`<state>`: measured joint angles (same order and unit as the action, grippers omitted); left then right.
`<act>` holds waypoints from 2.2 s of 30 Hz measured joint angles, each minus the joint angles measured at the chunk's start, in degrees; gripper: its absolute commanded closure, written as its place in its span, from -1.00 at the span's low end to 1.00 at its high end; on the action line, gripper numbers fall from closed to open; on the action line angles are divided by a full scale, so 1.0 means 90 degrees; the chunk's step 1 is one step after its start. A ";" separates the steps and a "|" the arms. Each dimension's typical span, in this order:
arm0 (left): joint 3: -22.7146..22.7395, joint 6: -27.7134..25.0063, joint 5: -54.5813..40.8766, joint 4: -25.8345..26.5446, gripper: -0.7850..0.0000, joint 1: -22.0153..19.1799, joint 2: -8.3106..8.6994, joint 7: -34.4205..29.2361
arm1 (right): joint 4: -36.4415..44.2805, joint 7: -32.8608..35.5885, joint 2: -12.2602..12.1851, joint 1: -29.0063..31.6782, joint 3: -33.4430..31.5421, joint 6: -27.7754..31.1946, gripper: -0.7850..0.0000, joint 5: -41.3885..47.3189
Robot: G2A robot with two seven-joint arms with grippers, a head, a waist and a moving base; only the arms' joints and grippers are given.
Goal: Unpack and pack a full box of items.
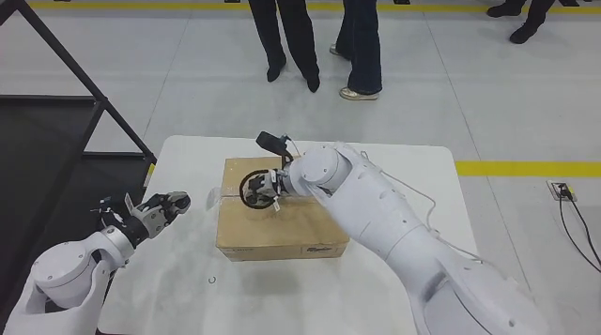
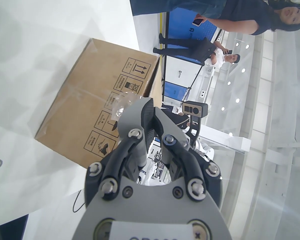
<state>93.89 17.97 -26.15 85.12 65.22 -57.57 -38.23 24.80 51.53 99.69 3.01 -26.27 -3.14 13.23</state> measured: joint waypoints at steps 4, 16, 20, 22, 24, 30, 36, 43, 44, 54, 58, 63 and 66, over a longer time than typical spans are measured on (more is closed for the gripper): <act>0.0001 -0.0003 0.0001 -0.0001 -1.00 0.0002 0.0000 0.0002 | -0.0028 0.0056 -0.0030 -0.0005 -0.0050 -0.0068 1.00 -0.0164; 0.0001 -0.0003 0.0001 -0.0001 -1.00 0.0002 0.0000 0.0002 | 0.0344 0.0348 -0.0367 0.0156 -0.0382 -0.0253 1.00 -0.0593; 0.0001 -0.0003 0.0001 -0.0001 -1.00 0.0002 0.0000 0.0002 | 0.0716 0.0502 -0.0591 0.0265 -0.0570 -0.0442 1.00 -0.0804; 0.0001 -0.0003 0.0001 -0.0001 -1.00 0.0002 0.0000 0.0002 | 0.0896 0.0508 -0.0706 0.0324 -0.0672 -0.0585 1.00 -0.0921; 0.0001 -0.0003 0.0001 -0.0001 -1.00 0.0002 0.0000 0.0002 | 0.1166 0.0505 -0.0849 0.0430 -0.0800 -0.0802 1.00 -0.1070; 0.0001 -0.0003 0.0001 -0.0001 -1.00 0.0002 0.0000 0.0002 | 0.2132 0.0632 -0.1316 0.0850 -0.1262 -0.1587 1.00 -0.1567; 0.0001 -0.0003 0.0001 -0.0001 -1.00 0.0002 0.0000 0.0002 | 0.3457 0.0668 -0.1868 0.1577 -0.2011 -0.2207 1.00 -0.2137; 0.0001 -0.0003 0.0001 -0.0001 -1.00 0.0002 0.0000 0.0002 | 0.5183 0.0836 -0.2495 0.2744 -0.3186 -0.2952 1.00 -0.2896; 0.0001 -0.0003 0.0001 -0.0001 -1.00 0.0002 0.0000 0.0002 | 0.5353 0.0872 -0.2560 0.2883 -0.3330 -0.3005 1.00 -0.2981; 0.0001 -0.0003 0.0001 -0.0001 -1.00 0.0002 0.0000 0.0002 | 0.6082 0.0706 -0.2877 0.3704 -0.4251 -0.2848 1.00 -0.3160; 0.0001 -0.0003 0.0001 -0.0001 -1.00 0.0002 0.0000 0.0002 | 0.6021 0.0481 -0.2844 0.3666 -0.4129 -0.2621 1.00 -0.3069; 0.0001 -0.0003 0.0001 -0.0001 -1.00 0.0002 0.0000 0.0002 | 0.5514 0.0252 -0.2729 0.3283 -0.3774 -0.2791 1.00 -0.3024; 0.0001 -0.0003 0.0001 -0.0001 -1.00 0.0002 0.0000 0.0002 | 0.5147 0.0237 -0.2668 0.3036 -0.3641 -0.2864 1.00 -0.2911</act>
<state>93.91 17.94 -26.14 85.12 65.24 -57.57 -38.22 71.12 53.67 75.68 30.33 -59.04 -28.91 -12.97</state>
